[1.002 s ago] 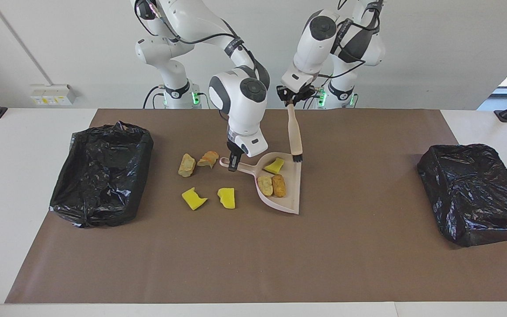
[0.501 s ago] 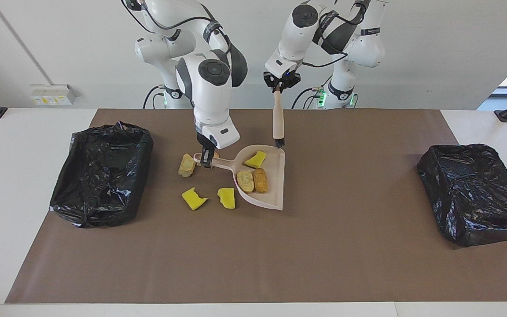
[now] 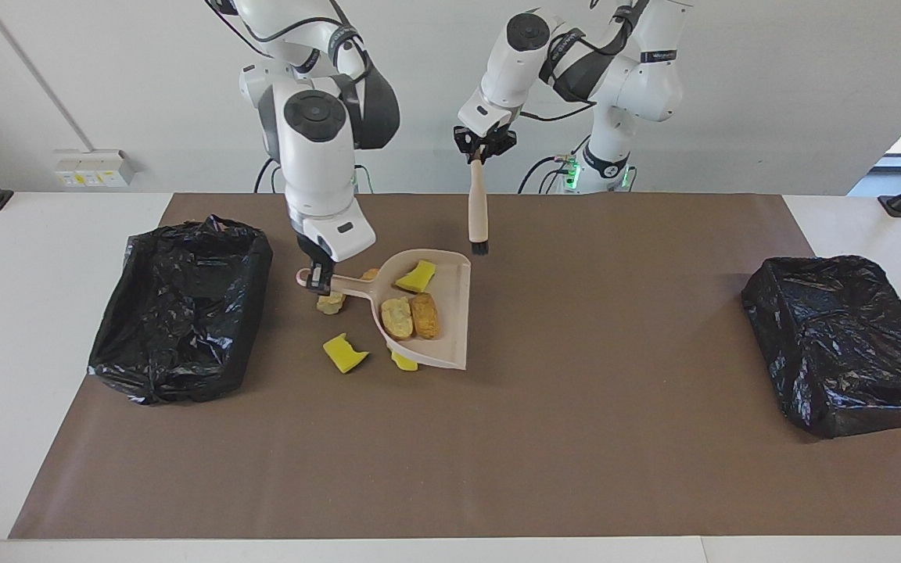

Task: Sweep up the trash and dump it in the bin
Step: 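Carry the loaded dustpan with the right gripper to the nearer bag, then tilt the dustpan over the bag with the right gripper to dump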

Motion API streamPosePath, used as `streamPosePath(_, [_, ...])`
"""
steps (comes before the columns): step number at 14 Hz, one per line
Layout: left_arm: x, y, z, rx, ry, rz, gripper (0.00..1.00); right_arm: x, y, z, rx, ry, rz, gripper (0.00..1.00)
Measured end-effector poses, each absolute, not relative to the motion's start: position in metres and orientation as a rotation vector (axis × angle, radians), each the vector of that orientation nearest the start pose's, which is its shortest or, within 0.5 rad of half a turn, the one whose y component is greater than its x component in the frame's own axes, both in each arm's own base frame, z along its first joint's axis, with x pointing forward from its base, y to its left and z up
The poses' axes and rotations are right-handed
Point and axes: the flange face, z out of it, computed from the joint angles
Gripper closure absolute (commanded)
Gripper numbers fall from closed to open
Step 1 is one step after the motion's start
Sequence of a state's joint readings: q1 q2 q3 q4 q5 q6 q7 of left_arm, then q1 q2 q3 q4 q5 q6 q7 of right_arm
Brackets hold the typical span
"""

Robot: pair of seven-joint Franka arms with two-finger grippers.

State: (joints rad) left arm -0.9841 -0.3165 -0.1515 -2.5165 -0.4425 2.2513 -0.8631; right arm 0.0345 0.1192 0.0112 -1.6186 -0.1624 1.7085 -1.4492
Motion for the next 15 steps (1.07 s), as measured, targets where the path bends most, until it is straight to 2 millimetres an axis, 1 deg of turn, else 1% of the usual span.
streamPosePath(2, [0.173,-0.401,0.383,-3.329,-0.033,0.381,1.00,0.591,-0.029,0.557,-2.320,-2.256,0.205,1.00])
streamPosePath(4, [0.173,-0.403,0.369,-3.322,-0.049,0.389,1.00,0.584,-0.075,0.564,-2.278,-2.292,0.208,1.00])
streamPosePath(7, [0.171,-0.404,0.363,-3.315,-0.058,0.405,1.00,0.573,-0.138,0.565,-2.238,-2.312,0.222,1.00])
streamPosePath(9, [0.171,-0.402,0.360,-3.318,-0.067,0.399,1.00,0.563,-0.172,0.567,-2.249,-2.297,0.224,1.00])
streamPosePath(11, [0.172,-0.401,0.356,-3.323,-0.092,0.406,1.00,0.556,-0.199,0.572,-2.283,-2.291,0.211,1.00])
streamPosePath(12, [0.172,-0.402,0.355,-3.327,-0.111,0.419,1.00,0.553,-0.207,0.573,-2.296,-2.287,0.207,1.00])
streamPosePath(15, [0.174,-0.401,0.353,-3.335,-0.102,0.430,1.00,0.550,-0.215,0.574,-2.314,-2.276,0.213,1.00])
